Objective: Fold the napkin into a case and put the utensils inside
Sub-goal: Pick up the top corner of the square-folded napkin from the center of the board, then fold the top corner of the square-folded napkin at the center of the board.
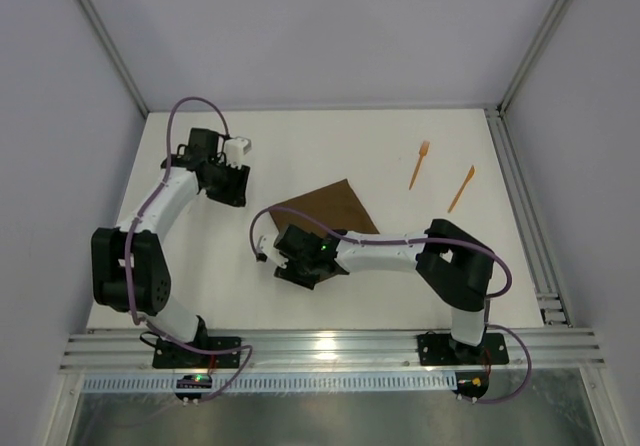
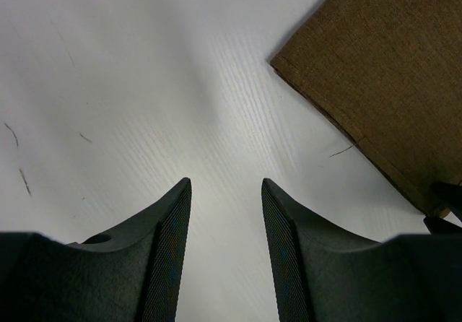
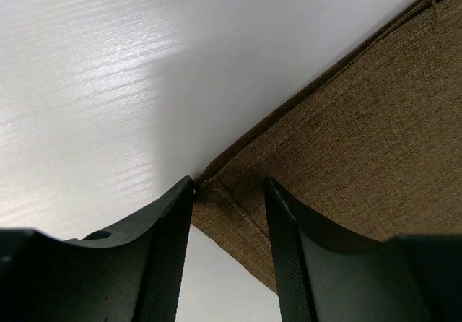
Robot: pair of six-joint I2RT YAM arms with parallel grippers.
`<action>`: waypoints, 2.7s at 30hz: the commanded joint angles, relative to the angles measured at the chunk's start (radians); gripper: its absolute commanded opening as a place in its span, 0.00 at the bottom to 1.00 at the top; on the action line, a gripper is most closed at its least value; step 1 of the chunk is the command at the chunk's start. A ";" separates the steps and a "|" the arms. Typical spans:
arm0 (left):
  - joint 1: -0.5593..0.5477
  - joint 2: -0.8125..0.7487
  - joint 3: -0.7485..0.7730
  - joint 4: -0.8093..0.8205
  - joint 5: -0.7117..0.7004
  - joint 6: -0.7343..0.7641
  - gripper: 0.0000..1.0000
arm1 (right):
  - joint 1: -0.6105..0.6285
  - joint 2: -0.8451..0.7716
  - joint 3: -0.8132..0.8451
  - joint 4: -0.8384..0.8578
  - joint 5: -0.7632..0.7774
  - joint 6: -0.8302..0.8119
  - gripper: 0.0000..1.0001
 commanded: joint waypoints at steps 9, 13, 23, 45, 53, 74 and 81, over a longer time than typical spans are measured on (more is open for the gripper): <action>0.009 0.005 0.010 -0.017 0.034 0.009 0.46 | 0.009 -0.016 0.039 0.008 0.008 0.008 0.33; 0.009 0.008 0.010 -0.020 0.041 0.011 0.46 | 0.008 -0.036 0.039 0.020 -0.002 0.017 0.33; 0.009 0.013 0.012 -0.028 0.060 0.015 0.46 | -0.003 -0.050 0.057 0.020 -0.052 0.049 0.44; 0.009 0.017 0.015 -0.031 0.067 0.018 0.46 | -0.037 -0.090 0.068 0.008 -0.044 0.080 0.03; 0.009 0.019 0.016 -0.034 0.071 0.017 0.46 | -0.126 -0.122 0.054 0.014 -0.121 0.104 0.03; 0.006 0.048 0.038 -0.055 0.101 0.018 0.46 | -0.590 0.085 0.215 0.065 -0.270 0.227 0.03; 0.002 0.086 0.078 -0.058 0.106 0.015 0.45 | -0.638 0.149 0.305 0.072 -0.301 0.247 0.03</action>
